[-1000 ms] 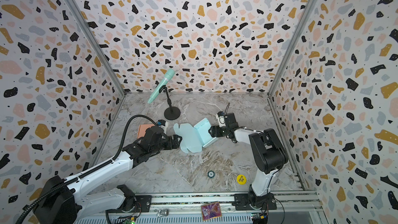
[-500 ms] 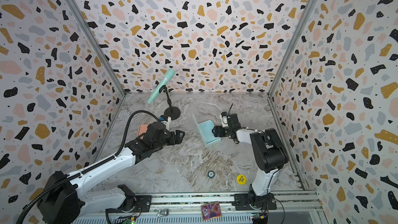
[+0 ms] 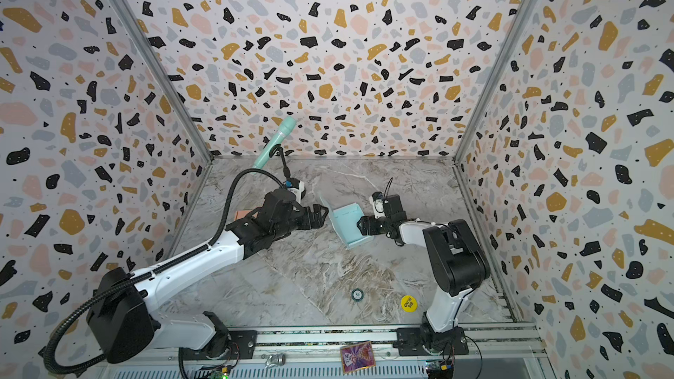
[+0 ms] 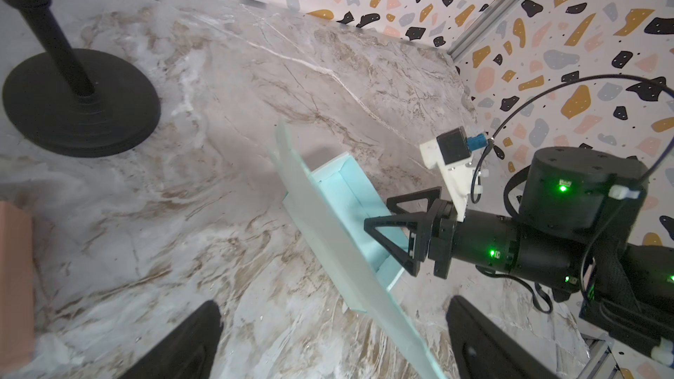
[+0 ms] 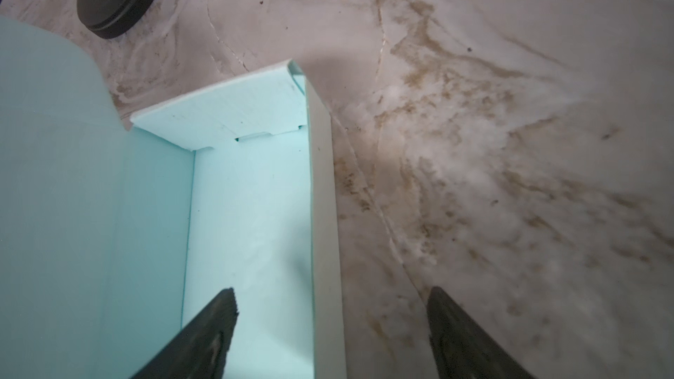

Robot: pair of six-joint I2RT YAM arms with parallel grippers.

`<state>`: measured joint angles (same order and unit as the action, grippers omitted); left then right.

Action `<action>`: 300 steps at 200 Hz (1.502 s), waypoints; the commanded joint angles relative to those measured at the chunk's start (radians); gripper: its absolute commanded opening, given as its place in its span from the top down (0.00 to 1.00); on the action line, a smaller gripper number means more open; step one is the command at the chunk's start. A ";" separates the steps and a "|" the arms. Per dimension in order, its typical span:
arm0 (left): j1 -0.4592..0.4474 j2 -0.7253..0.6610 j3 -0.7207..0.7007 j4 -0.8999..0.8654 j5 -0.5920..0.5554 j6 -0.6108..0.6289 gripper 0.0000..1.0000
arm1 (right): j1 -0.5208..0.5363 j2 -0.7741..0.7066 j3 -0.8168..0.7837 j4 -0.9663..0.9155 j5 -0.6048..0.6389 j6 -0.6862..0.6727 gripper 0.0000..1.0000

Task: Assemble paper box
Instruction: Place the paper box at the center of the table, then rotate the paper box at the center of the table.

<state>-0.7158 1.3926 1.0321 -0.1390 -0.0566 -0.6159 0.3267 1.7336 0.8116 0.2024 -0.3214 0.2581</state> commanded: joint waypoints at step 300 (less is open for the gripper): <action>-0.050 0.138 0.096 -0.124 -0.137 -0.147 0.82 | 0.184 -0.645 -0.241 0.136 0.378 -0.180 0.17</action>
<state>-0.7605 1.5505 1.1355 -0.2554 -0.1848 -0.7719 0.5022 1.1240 0.5835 0.3077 0.0406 0.0975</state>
